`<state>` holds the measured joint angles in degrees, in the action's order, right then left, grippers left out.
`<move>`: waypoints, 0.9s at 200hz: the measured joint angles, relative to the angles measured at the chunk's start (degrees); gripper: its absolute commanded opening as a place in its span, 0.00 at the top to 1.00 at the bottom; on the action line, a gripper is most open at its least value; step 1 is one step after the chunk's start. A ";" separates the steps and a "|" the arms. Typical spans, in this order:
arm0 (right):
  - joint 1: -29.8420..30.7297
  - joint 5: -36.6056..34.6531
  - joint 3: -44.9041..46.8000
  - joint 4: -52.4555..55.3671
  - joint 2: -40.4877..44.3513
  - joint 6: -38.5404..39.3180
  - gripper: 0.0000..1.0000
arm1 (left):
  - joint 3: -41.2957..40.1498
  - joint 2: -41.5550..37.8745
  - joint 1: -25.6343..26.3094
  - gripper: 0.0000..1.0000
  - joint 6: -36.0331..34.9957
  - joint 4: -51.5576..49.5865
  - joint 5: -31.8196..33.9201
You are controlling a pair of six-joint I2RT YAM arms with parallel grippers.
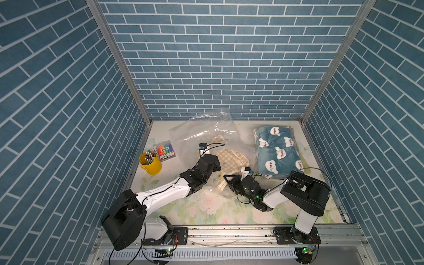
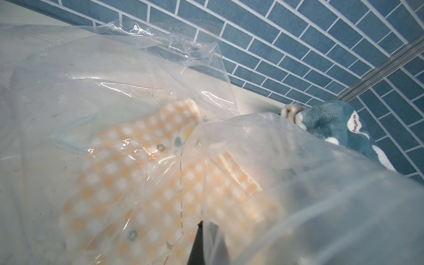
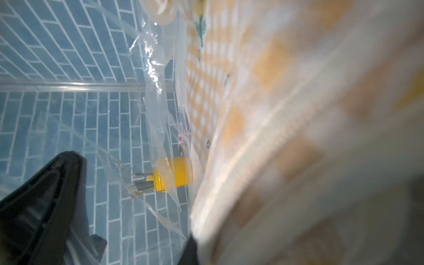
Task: Take the blanket out of the vacuum bag
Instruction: Take out the blanket from the vacuum bag.
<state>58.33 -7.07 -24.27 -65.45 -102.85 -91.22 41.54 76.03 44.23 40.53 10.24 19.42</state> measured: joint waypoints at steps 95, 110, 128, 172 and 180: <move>-3.28 1.29 0.24 -5.99 -5.75 -1.62 0.33 | 0.00 -0.09 0.00 1.00 0.42 -0.04 -0.63; -3.58 1.38 0.20 -6.71 -6.19 -1.55 0.33 | 0.00 -0.28 0.00 1.00 0.39 -0.07 -0.63; -4.26 1.92 -0.44 -6.80 -6.95 -1.29 0.46 | 0.00 -0.74 0.00 1.00 0.31 -0.09 -0.63; -5.64 4.31 -2.10 -8.28 -10.64 -1.44 0.96 | 0.02 -0.92 0.00 1.00 -0.11 -0.46 -0.63; -5.68 4.74 -2.12 -8.55 -10.62 -1.46 1.00 | 0.02 -0.94 0.00 1.00 -0.22 -0.55 -0.63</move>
<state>52.64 -2.33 -26.39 -74.00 -113.47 -92.68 41.56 75.09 44.23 40.32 9.69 18.79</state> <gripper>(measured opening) 0.066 0.053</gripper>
